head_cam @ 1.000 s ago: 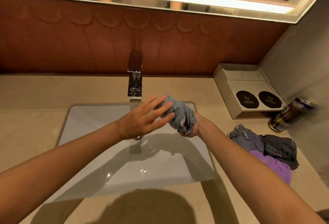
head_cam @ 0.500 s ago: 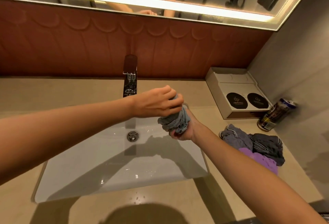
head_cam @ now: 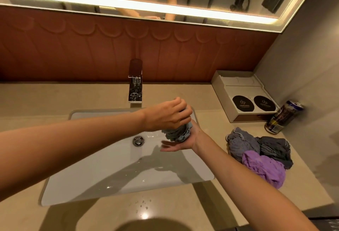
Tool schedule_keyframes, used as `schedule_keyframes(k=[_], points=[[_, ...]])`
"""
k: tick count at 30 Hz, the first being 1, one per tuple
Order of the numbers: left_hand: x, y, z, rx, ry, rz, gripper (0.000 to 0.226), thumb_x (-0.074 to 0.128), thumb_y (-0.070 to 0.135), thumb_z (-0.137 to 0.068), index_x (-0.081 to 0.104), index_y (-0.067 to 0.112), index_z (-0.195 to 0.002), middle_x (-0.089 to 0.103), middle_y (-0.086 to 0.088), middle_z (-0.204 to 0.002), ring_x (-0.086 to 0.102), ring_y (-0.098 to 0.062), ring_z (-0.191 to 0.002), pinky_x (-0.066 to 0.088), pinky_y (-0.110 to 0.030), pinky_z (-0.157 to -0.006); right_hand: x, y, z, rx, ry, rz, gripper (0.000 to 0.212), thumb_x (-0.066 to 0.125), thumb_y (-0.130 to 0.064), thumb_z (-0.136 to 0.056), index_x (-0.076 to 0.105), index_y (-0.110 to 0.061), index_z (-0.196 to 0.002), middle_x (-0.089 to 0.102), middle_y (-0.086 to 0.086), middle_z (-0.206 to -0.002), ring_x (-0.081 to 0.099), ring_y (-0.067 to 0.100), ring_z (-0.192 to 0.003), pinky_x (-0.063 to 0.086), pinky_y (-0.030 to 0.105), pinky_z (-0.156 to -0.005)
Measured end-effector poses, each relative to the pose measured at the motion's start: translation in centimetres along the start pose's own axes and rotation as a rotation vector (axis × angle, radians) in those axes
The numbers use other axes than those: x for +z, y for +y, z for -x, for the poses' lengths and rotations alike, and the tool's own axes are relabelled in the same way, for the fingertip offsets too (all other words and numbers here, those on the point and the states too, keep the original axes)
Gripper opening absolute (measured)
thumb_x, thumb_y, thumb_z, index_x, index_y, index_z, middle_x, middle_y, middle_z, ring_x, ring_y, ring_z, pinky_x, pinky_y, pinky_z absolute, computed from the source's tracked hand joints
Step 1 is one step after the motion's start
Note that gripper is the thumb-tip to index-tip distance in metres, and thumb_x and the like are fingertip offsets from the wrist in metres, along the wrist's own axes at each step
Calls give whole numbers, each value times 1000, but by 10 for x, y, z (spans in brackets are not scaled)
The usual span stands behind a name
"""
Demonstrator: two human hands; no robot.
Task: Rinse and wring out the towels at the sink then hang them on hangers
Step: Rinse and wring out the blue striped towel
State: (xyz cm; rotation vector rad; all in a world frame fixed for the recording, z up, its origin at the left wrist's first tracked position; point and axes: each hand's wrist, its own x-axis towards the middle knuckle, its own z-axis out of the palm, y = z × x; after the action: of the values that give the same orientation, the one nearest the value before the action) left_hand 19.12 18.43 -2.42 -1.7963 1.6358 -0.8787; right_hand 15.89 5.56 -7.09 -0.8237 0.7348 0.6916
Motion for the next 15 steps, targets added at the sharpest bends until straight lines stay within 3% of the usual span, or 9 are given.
schedule_keyframes(k=[3, 5, 8, 10, 13, 15], points=[[-5, 3, 0, -24, -7, -10, 42, 30, 11, -75, 65, 12, -98, 65, -7, -93, 60, -21, -75, 48, -29, -71, 2, 4, 0, -62, -27, -114, 41, 61, -29, -78, 57, -4, -110, 62, 19, -102, 59, 33, -97, 55, 57, -69], [-2, 4, -1, -60, 15, -23, 37, 35, 12, -80, 62, 8, -105, 67, -10, -98, 60, -21, -76, 48, -29, -71, 3, 5, -1, -45, 85, -164, 28, 61, -28, -83, 63, -3, -96, 68, 20, -81, 63, 32, -82, 56, 50, -60], [10, 4, 2, -142, 20, -60, 37, 29, 5, -89, 45, -6, -121, 64, -20, -113, 60, -21, -76, 49, -29, -71, 6, 3, -3, -49, 246, -158, 27, 60, -33, -83, 64, -7, -78, 66, 14, -58, 63, 28, -60, 56, 39, -46], [13, 1, 4, -202, -20, -71, 38, 25, 0, -92, 40, -10, -125, 62, -24, -117, 59, -20, -73, 48, -28, -67, 10, 1, -1, -71, 288, -190, 28, 57, -33, -85, 62, -8, -73, 63, 11, -48, 60, 25, -55, 54, 35, -41], [12, 0, 5, -299, -97, -84, 42, 13, -7, -92, 45, -12, -119, 65, -25, -108, 60, -21, -69, 48, -28, -63, 16, -2, 2, -134, 310, -215, 32, 49, -32, -88, 62, -7, -72, 62, 11, -47, 57, 25, -62, 52, 37, -40], [8, 0, 6, -352, -144, -55, 43, 22, -3, -88, 56, -10, -112, 68, -23, -95, 63, -23, -70, 50, -29, -63, 19, -6, 5, -178, 287, -177, 37, 43, -32, -90, 63, -5, -75, 63, 12, -48, 57, 27, -66, 52, 40, -41]])
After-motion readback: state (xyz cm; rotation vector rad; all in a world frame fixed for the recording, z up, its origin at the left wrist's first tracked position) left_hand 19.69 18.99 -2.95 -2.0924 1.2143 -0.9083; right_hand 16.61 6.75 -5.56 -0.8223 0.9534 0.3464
